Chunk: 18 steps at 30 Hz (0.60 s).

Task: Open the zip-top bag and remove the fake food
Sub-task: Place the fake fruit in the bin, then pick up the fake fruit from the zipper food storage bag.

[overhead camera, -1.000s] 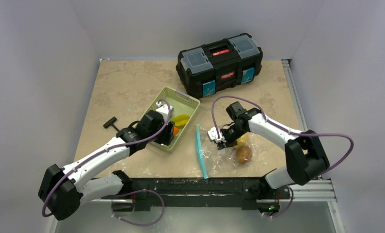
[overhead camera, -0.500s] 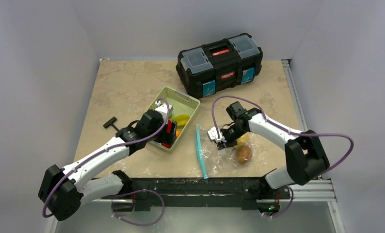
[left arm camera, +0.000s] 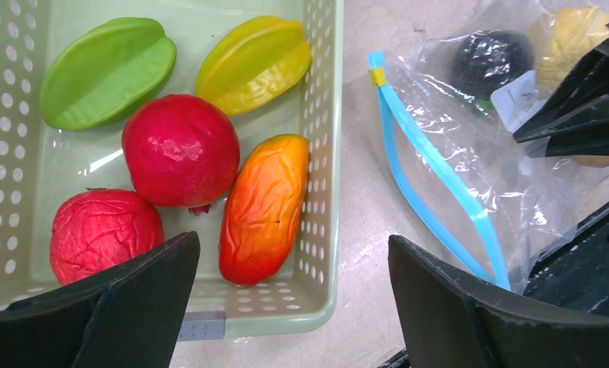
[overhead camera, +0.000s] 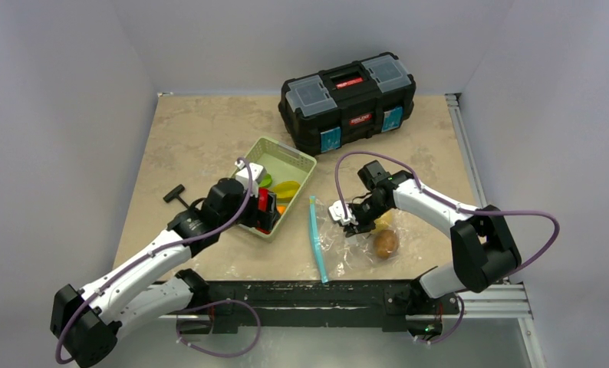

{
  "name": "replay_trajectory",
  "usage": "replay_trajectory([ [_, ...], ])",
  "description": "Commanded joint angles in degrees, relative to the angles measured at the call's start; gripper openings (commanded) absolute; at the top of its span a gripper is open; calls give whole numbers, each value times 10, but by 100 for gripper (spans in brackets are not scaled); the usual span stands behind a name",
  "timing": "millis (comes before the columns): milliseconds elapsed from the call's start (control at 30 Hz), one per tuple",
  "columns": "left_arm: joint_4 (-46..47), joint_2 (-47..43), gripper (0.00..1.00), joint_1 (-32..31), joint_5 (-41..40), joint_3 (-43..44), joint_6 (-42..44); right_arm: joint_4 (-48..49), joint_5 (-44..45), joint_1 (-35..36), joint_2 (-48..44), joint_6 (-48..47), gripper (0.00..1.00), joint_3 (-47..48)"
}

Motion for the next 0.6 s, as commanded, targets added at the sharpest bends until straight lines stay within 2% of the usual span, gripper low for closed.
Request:
replay_trajectory([
  [0, 40, -22, 94, 5, 25, -13, -24, -1, -3, -2, -19, -3, 19, -2],
  [300, 71, -42, 97, 6, 67, -37, -53, 0, -3, -3, -19, -4, 21, -3],
  [567, 107, -66, 94, 6, 101, -70, -66, -1, -3, -5, -22, -4, 23, -3],
])
